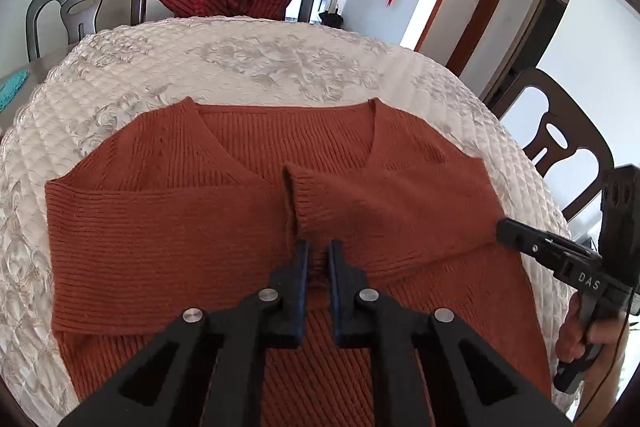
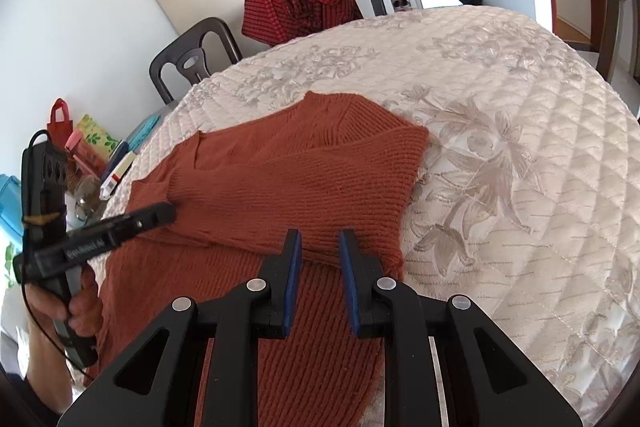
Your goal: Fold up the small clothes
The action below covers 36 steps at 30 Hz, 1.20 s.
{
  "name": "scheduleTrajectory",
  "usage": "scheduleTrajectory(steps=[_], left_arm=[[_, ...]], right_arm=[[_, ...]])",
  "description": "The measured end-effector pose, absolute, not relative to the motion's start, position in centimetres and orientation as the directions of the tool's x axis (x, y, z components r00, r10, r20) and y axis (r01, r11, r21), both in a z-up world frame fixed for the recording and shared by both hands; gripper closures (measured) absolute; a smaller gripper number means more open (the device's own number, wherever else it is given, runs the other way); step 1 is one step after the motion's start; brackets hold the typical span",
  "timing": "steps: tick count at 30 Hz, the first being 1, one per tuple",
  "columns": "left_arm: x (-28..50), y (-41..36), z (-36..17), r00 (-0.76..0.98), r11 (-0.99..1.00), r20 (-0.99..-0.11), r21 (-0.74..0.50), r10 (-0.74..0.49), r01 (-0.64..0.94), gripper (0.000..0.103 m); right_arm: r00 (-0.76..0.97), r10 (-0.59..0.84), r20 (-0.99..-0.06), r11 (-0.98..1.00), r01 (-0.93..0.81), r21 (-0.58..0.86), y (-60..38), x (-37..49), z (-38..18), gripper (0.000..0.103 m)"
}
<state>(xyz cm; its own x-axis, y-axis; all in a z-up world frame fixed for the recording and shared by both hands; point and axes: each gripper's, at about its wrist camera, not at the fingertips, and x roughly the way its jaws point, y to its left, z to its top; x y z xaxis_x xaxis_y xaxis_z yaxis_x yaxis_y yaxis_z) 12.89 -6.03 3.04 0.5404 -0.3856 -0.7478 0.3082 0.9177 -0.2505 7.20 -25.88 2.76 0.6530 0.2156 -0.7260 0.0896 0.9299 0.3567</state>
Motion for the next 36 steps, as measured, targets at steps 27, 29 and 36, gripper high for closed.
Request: scheduleTrajectory(steps=[27,29,36], left_arm=[[15.7,-8.2,2.4,0.608,0.954,-0.743,-0.140,-0.278,0.265,0.094],[15.2,-8.3,2.7,0.608,0.956,-0.749,-0.120,-0.264,0.266,0.094],[12.8,-8.3,3.7,0.644,0.965,-0.735,-0.055,-0.213,0.255,0.094]], right_arm=[[0.641,0.133,-0.756,0.945,0.148,0.292,-28.7,11.9,2.0,0.083],[0.647,0.141,-0.749,0.941,0.149,0.305,-29.1,12.0,2.2,0.083],[0.645,0.134,-0.752,0.961,0.101,0.258,-26.8,9.8,3.2,0.083]])
